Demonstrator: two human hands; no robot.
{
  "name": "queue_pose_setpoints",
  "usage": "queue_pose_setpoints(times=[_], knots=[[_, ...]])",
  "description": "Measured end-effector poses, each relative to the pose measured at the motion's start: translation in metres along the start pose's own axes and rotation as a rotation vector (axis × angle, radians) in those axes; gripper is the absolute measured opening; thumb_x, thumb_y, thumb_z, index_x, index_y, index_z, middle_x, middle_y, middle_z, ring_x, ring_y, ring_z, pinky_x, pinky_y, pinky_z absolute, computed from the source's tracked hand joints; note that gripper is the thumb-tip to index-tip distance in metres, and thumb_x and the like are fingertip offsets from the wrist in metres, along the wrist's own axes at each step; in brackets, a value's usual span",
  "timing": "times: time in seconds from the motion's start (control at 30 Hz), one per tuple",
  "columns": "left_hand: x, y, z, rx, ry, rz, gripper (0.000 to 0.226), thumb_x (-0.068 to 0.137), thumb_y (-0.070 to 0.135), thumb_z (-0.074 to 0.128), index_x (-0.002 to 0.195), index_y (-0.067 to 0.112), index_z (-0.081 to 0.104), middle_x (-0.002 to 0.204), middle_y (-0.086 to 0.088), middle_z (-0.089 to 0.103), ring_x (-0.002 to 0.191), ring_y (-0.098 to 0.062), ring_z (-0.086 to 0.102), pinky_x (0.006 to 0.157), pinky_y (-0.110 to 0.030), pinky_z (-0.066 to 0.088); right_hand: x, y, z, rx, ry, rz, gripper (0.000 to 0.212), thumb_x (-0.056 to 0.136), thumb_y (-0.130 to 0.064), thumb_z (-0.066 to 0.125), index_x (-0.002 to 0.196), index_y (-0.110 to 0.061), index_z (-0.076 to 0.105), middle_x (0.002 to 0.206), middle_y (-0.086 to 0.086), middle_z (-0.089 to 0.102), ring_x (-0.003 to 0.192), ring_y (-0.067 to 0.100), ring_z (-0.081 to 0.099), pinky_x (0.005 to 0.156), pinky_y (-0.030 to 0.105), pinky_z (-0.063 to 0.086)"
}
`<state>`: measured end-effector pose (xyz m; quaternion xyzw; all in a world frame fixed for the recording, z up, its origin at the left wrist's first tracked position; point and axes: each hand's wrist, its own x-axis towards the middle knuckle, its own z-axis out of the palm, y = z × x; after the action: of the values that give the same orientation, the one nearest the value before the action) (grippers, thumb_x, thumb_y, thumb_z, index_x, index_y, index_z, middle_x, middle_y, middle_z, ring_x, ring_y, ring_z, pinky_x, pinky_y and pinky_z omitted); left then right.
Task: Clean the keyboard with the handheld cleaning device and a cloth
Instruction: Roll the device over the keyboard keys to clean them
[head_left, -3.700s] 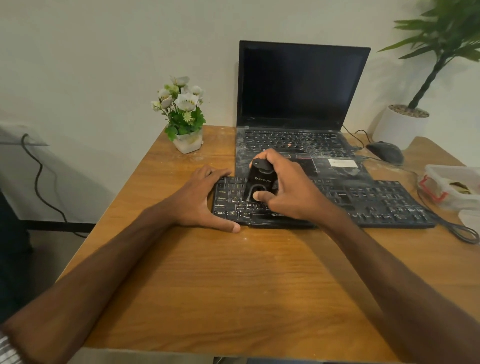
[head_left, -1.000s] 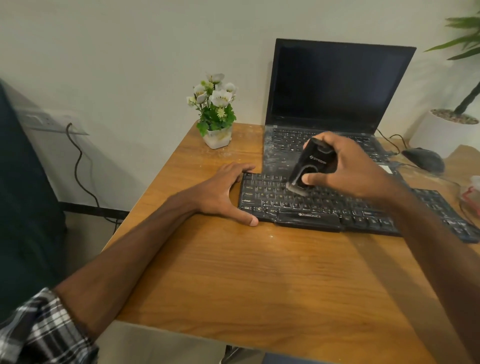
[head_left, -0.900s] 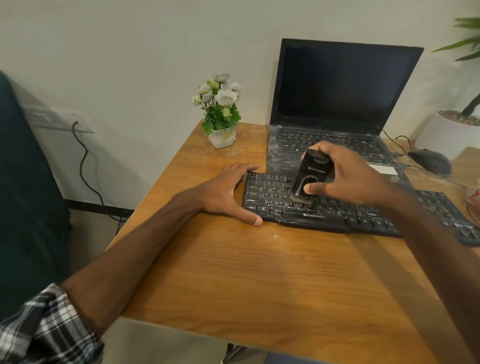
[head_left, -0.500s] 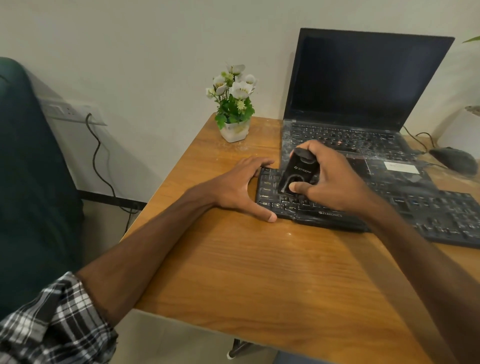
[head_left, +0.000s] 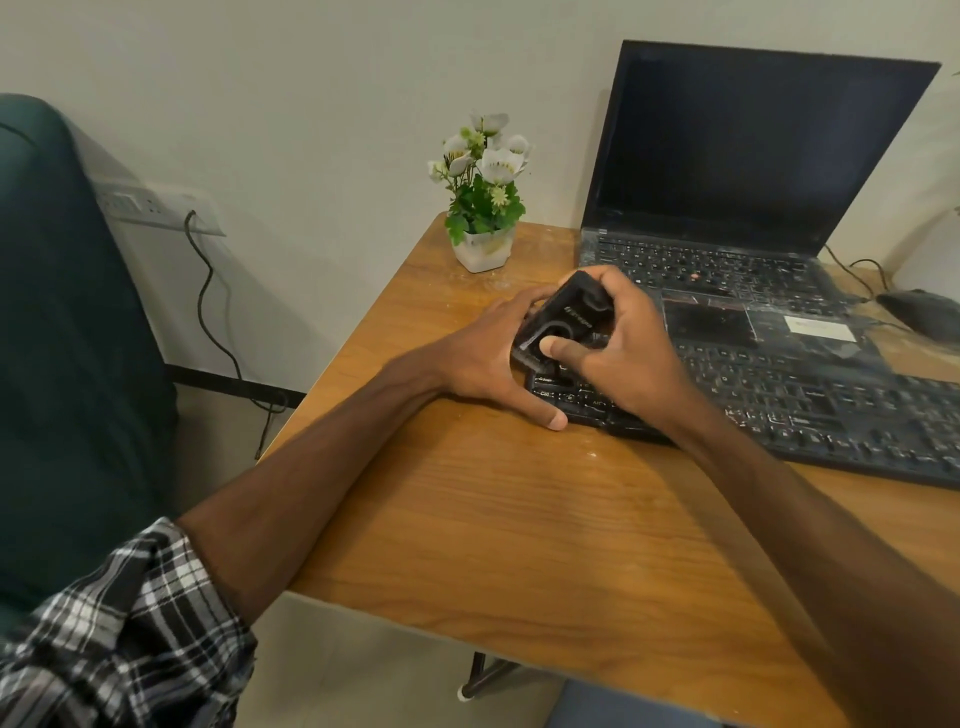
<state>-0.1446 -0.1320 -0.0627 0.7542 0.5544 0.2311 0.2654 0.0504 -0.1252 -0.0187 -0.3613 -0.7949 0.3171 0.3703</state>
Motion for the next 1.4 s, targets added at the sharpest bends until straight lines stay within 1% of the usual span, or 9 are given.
queue_pose_setpoints(times=[0.1, 0.23, 0.43, 0.53, 0.77, 0.93, 1.1, 1.23, 1.4], knots=[[-0.003, 0.001, -0.003, -0.013, -0.035, -0.033, 0.146, 0.052, 0.064, 0.097, 0.162, 0.04, 0.004, 0.162, 0.007, 0.026, 0.147, -0.019, 0.027, 0.121, -0.055, 0.032, 0.0, 0.002, -0.016, 0.062, 0.046, 0.07, 0.058, 0.077, -0.013, 0.085, 0.125, -0.018, 0.054, 0.109, -0.011, 0.064, 0.099, -0.006, 0.063, 0.079, 0.014, 0.054], [-0.002, -0.001, -0.006, -0.032, -0.113, -0.051, 0.154, 0.045, 0.067, 0.096, 0.159, 0.047, -0.006, 0.163, 0.008, 0.025, 0.15, -0.02, 0.025, 0.122, -0.057, 0.03, 0.001, -0.004, -0.037, -0.141, -0.043, 0.04, 0.059, 0.076, -0.016, 0.085, 0.125, -0.02, 0.052, 0.108, -0.014, 0.061, 0.1, -0.003, 0.062, 0.076, 0.014, 0.052], [-0.001, -0.005, -0.008, -0.072, -0.127, -0.036, 0.156, 0.041, 0.07, 0.098, 0.159, 0.048, -0.001, 0.164, 0.009, 0.023, 0.151, -0.021, 0.026, 0.122, -0.057, 0.033, -0.004, -0.013, -0.009, -0.216, -0.138, -0.04, 0.058, 0.075, -0.012, 0.085, 0.121, -0.019, 0.051, 0.105, -0.011, 0.062, 0.096, 0.001, 0.062, 0.073, 0.017, 0.053], [-0.001, -0.008, -0.005, -0.061, -0.095, -0.009, 0.151, 0.042, 0.07, 0.099, 0.159, 0.042, 0.007, 0.158, 0.012, 0.029, 0.147, -0.018, 0.032, 0.12, -0.054, 0.037, 0.002, -0.015, -0.006, -0.221, -0.165, -0.069, 0.057, 0.075, -0.014, 0.085, 0.121, -0.019, 0.052, 0.106, -0.008, 0.063, 0.097, 0.005, 0.063, 0.079, 0.023, 0.056], [0.001, -0.012, -0.006, -0.008, -0.09, -0.013, 0.146, 0.046, 0.072, 0.097, 0.158, 0.044, 0.009, 0.16, 0.008, 0.029, 0.146, -0.019, 0.031, 0.12, -0.056, 0.035, 0.01, -0.015, -0.023, -0.129, -0.325, -0.005, 0.058, 0.075, -0.012, 0.085, 0.123, -0.019, 0.053, 0.113, -0.003, 0.063, 0.106, 0.011, 0.064, 0.089, 0.033, 0.058], [-0.001, -0.009, -0.007, -0.012, -0.105, -0.037, 0.137, 0.048, 0.067, 0.097, 0.155, 0.042, 0.016, 0.156, 0.006, 0.03, 0.142, -0.016, 0.034, 0.121, -0.051, 0.036, 0.012, -0.02, -0.036, -0.333, -0.417, 0.017, 0.055, 0.077, -0.016, 0.084, 0.122, -0.018, 0.052, 0.11, -0.004, 0.063, 0.102, 0.013, 0.063, 0.085, 0.034, 0.058], [-0.002, -0.009, -0.009, -0.015, -0.109, -0.042, 0.14, 0.051, 0.061, 0.099, 0.159, 0.042, 0.012, 0.157, 0.005, 0.029, 0.143, -0.015, 0.033, 0.122, -0.049, 0.034, 0.023, -0.031, -0.051, -0.572, -0.518, 0.013, 0.056, 0.077, -0.014, 0.083, 0.123, -0.015, 0.051, 0.11, 0.001, 0.063, 0.098, 0.017, 0.063, 0.083, 0.041, 0.059], [-0.003, -0.005, -0.011, 0.019, -0.114, -0.042, 0.135, 0.057, 0.056, 0.099, 0.158, 0.04, 0.012, 0.157, 0.008, 0.028, 0.142, -0.015, 0.031, 0.122, -0.049, 0.034, 0.025, -0.043, -0.043, -0.478, -0.408, -0.026, 0.055, 0.077, -0.011, 0.082, 0.122, -0.017, 0.05, 0.108, -0.001, 0.062, 0.099, 0.016, 0.064, 0.081, 0.036, 0.059], [-0.001, -0.006, -0.008, 0.048, -0.093, -0.008, 0.131, 0.049, 0.074, 0.095, 0.153, 0.039, 0.023, 0.154, 0.011, 0.033, 0.142, -0.019, 0.034, 0.119, -0.055, 0.037, 0.015, -0.043, -0.013, -0.351, -0.318, -0.079, 0.052, 0.077, -0.013, 0.083, 0.117, -0.02, 0.05, 0.105, -0.006, 0.061, 0.096, 0.01, 0.063, 0.077, 0.028, 0.059]])
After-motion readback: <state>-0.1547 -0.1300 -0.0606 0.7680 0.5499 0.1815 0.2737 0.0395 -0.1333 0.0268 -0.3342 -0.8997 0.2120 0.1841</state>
